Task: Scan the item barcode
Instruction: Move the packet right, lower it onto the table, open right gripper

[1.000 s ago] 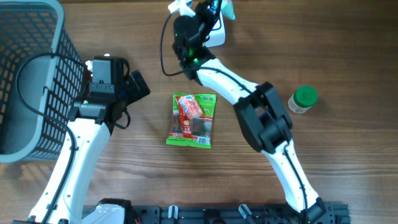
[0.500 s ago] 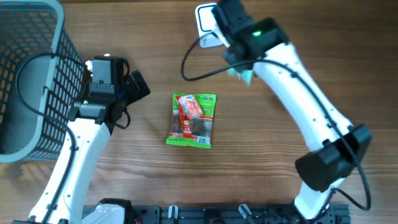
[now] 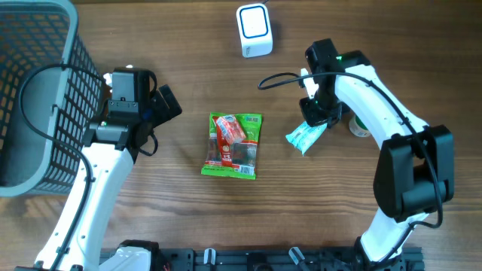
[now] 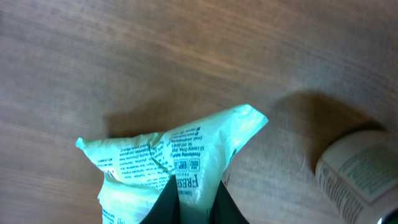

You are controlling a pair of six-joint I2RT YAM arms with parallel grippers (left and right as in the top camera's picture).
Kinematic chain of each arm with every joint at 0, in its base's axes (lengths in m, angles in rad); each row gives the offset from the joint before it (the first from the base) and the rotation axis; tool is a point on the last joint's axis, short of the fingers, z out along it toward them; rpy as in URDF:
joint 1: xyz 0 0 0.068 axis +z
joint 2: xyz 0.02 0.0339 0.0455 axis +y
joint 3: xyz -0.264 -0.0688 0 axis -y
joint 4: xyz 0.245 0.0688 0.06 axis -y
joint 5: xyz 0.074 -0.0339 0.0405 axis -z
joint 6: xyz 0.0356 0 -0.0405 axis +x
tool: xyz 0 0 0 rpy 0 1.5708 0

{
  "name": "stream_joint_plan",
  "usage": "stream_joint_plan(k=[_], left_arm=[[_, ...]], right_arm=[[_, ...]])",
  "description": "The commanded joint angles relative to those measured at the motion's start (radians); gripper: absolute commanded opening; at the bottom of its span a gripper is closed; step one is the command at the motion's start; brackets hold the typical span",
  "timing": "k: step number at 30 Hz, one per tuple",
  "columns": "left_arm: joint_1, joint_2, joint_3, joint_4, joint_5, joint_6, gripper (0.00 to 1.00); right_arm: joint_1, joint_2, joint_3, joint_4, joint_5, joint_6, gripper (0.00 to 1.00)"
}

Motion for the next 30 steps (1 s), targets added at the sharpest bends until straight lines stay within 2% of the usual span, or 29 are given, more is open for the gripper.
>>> stream_joint_plan(k=[1,2,3,4,7,9,10,11,13,14,15,17,21,24,27,30], left_arm=[[0.006,0.001,0.008,0.002,-0.009,0.002,1.00],[0.006,0.001,0.008,0.002,-0.009,0.002,1.00],[0.006,0.001,0.008,0.002,-0.009,0.002,1.00],[0.006,0.001,0.008,0.002,-0.009,0.002,1.00],[0.006,0.001,0.008,0.002,-0.009,0.002,1.00],[0.006,0.001,0.008,0.002,-0.009,0.002,1.00],[0.006,0.001,0.008,0.002,-0.009,0.002,1.00],[0.006,0.001,0.008,0.002,-0.009,0.002,1.00],[0.006,0.001,0.008,0.002,-0.009,0.002,1.00],[0.006,0.001,0.008,0.002,-0.009,0.002,1.00],[0.006,0.001,0.008,0.002,-0.009,0.002,1.00],[0.006,0.001,0.008,0.002,-0.009,0.002,1.00],[0.006,0.001,0.008,0.002,-0.009,0.002,1.00],[0.006,0.001,0.008,0.002,-0.009,0.002,1.00],[0.006,0.001,0.008,0.002,-0.009,0.002,1.00],[0.006,0.001,0.008,0.002,-0.009,0.002,1.00]], right_arm=[[-0.005,-0.003,-0.011,0.020,0.038,0.026,0.33],[-0.004,-0.003,-0.011,0.019,0.050,0.026,0.46],[-0.004,-0.003,-0.011,0.019,0.065,0.026,0.63],[-0.004,-0.003,-0.011,0.021,0.093,0.031,0.69],[-0.004,-0.003,0.007,0.038,0.158,0.097,0.69],[-0.004,-0.004,0.036,0.037,0.120,0.146,0.67],[-0.004,-0.004,0.050,0.037,0.035,0.157,0.66],[-0.004,-0.004,0.058,0.045,-0.142,0.156,0.66],[-0.004,-0.004,0.055,0.050,-0.305,0.164,0.66],[-0.004,-0.004,0.051,0.055,-0.345,0.188,0.65],[-0.002,-0.004,0.045,0.066,-0.353,0.235,0.61],[0.008,-0.003,0.019,0.108,-0.326,0.335,0.56],[0.043,-0.003,-0.047,0.196,-0.249,0.422,0.48],[0.071,-0.003,-0.113,0.257,-0.141,0.475,0.48],[0.083,-0.003,-0.186,0.314,-0.129,0.472,0.49],[0.083,-0.003,-0.230,0.290,0.008,0.467,0.53]])
